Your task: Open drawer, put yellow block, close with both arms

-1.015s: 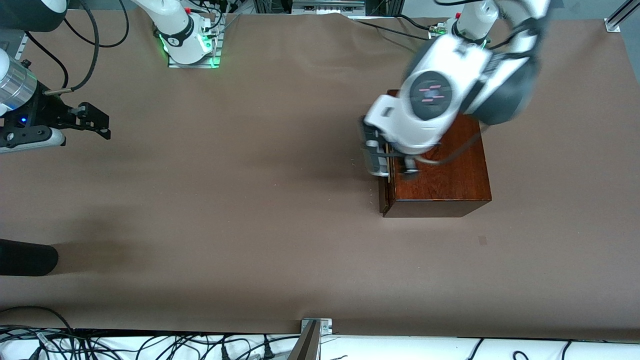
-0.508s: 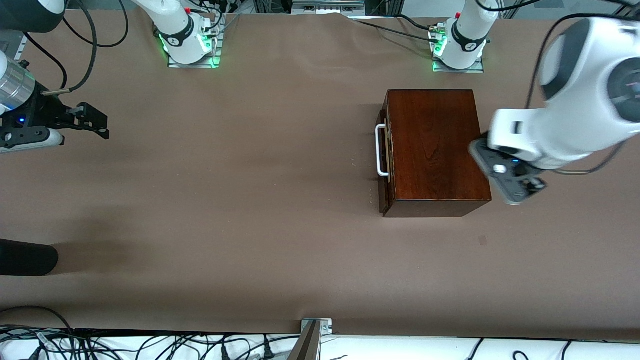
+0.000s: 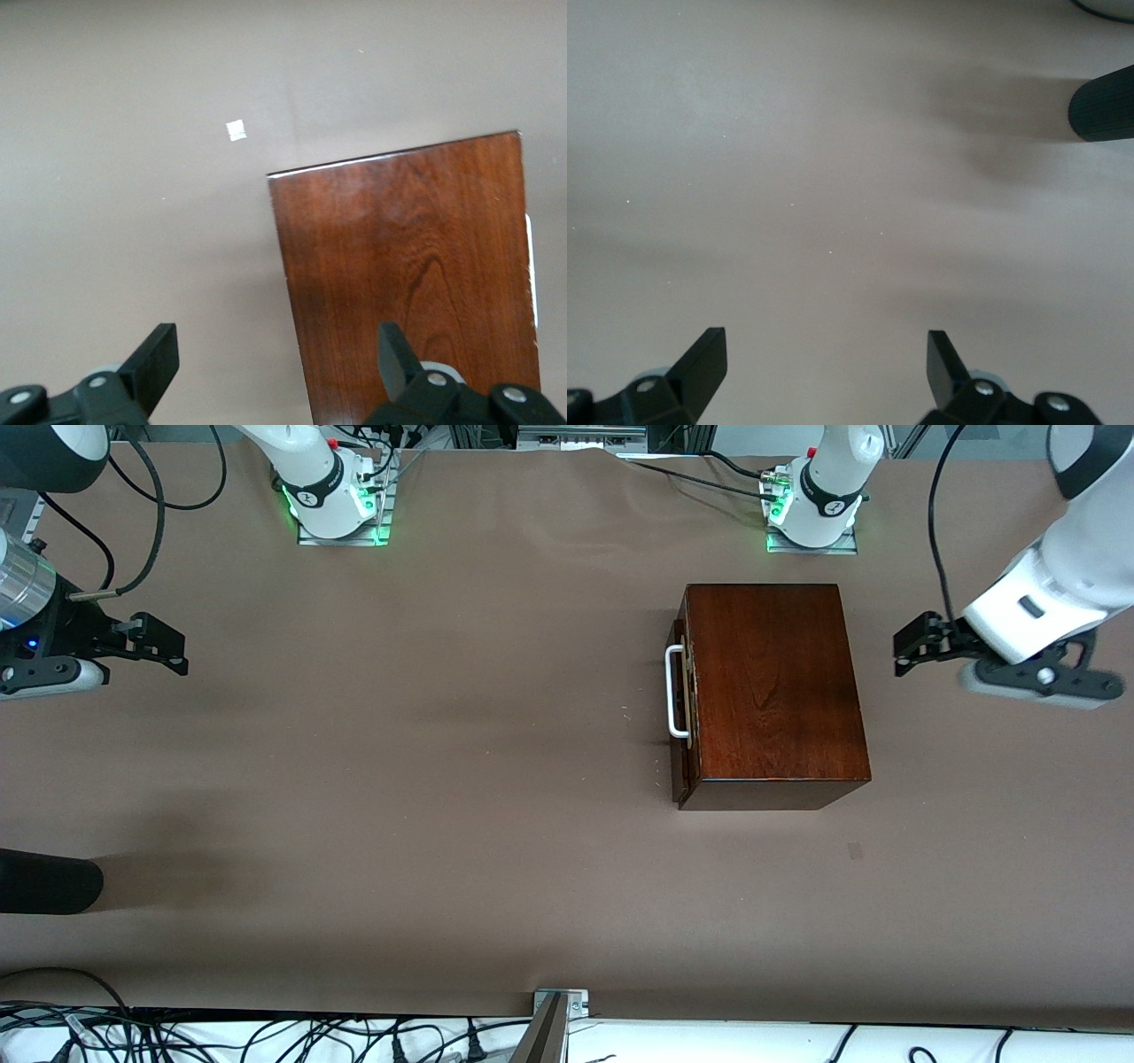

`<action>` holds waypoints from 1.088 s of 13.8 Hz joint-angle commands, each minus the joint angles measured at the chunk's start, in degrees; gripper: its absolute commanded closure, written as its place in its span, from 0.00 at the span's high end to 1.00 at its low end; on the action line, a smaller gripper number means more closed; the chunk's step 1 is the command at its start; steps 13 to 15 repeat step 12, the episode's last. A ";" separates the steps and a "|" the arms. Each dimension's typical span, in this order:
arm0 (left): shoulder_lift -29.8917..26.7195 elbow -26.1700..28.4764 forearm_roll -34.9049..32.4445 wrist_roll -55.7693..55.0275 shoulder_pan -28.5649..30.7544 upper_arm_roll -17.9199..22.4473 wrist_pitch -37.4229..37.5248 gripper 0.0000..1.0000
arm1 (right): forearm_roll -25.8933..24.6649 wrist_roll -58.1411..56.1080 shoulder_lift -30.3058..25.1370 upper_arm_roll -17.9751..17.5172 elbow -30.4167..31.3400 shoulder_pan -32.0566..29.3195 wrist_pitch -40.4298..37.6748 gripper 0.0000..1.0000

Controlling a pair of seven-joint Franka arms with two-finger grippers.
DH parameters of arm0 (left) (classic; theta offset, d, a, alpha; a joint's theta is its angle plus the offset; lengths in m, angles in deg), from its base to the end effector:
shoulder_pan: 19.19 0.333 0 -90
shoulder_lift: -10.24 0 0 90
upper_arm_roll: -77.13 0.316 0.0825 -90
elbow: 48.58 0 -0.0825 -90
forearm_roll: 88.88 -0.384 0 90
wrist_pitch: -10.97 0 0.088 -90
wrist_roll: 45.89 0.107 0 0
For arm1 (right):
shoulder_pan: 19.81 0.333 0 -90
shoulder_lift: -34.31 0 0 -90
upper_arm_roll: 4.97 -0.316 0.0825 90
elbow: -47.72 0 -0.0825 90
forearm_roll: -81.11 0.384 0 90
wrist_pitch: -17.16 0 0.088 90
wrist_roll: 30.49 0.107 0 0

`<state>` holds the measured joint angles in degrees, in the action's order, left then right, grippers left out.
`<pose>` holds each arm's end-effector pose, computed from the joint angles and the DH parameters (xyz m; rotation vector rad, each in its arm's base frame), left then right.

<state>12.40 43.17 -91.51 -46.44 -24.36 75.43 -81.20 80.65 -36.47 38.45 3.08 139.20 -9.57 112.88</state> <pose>0.5643 -0.0629 0.5923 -3.0898 0.1743 0.0424 0.5828 0.0242 0.5803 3.1154 0.2243 0.0029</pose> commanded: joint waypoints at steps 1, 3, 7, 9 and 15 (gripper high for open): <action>-9.27 10.99 2.53 -2.00 2.08 -0.32 -3.38 1.00 | 0.99 0.71 -0.01 -0.05 -0.60 -0.40 -0.70 1.00; -9.11 10.56 3.25 -2.00 2.09 0.38 -0.91 1.00 | 1.00 0.71 0.08 -0.05 -0.51 -0.40 -0.70 1.00; -7.10 8.99 2.55 -2.79 1.82 2.04 -0.38 1.00 | 1.00 0.71 -0.01 -0.05 -0.51 -0.40 -0.70 1.00; -5.60 7.22 2.46 -2.61 1.30 4.07 -0.12 1.00 | 1.08 0.71 -0.01 -0.05 -0.51 -0.40 -0.70 1.00; -5.59 7.30 2.46 -2.70 1.29 4.08 0.06 1.00 | 1.08 0.71 -0.01 -0.14 -0.60 -0.40 -0.61 1.00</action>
